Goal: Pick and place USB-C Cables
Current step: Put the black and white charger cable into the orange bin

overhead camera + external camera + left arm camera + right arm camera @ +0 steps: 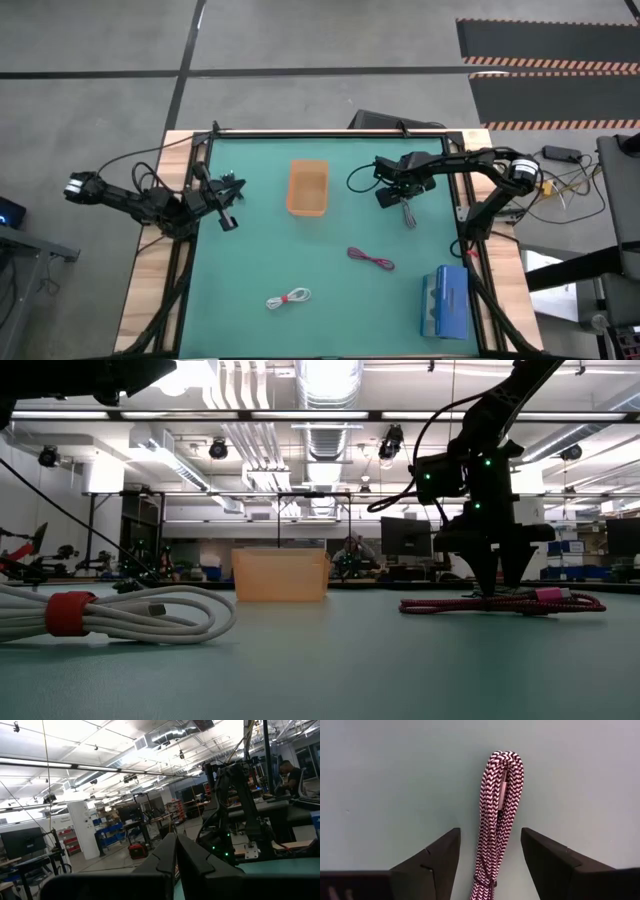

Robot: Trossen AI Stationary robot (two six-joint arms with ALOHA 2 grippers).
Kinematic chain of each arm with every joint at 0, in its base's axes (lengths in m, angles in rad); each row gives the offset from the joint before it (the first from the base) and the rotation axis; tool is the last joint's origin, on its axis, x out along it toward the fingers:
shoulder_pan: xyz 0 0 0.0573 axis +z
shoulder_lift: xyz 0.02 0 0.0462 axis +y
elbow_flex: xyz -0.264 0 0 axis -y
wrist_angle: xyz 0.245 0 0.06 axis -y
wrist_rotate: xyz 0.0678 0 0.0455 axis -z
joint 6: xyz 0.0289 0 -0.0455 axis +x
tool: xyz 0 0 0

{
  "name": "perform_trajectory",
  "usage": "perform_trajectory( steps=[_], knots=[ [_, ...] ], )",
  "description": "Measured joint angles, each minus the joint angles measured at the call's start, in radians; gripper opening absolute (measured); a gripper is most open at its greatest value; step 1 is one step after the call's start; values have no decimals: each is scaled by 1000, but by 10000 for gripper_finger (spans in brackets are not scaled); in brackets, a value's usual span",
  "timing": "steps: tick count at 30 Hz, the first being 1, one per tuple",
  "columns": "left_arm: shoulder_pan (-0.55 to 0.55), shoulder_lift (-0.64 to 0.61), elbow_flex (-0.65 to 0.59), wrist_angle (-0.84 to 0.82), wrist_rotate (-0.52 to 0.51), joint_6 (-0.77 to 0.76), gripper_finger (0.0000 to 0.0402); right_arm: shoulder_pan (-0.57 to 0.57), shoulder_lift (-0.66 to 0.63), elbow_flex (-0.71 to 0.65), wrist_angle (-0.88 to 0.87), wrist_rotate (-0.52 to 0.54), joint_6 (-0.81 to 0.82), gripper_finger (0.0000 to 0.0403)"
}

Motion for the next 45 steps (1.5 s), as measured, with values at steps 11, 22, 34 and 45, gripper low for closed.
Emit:
perform_trajectory(
  steps=[11, 22, 34, 45],
  knots=[
    [0, 0, 0, 0, 0, 0, 0, 0, -13, -3, 6, -3, 19, 97],
    [0, 0, -1, 0, 0, 0, 0, 0, -16, -3, 28, 2, 12, 19],
    [0, 0, -1, 0, 0, 0, 0, 17, -99, -3, 35, 46, -29, 14],
    [0, 0, -1, 0, 0, 0, 0, 100, -239, 52, 207, 140, -36, 13]
  ],
)
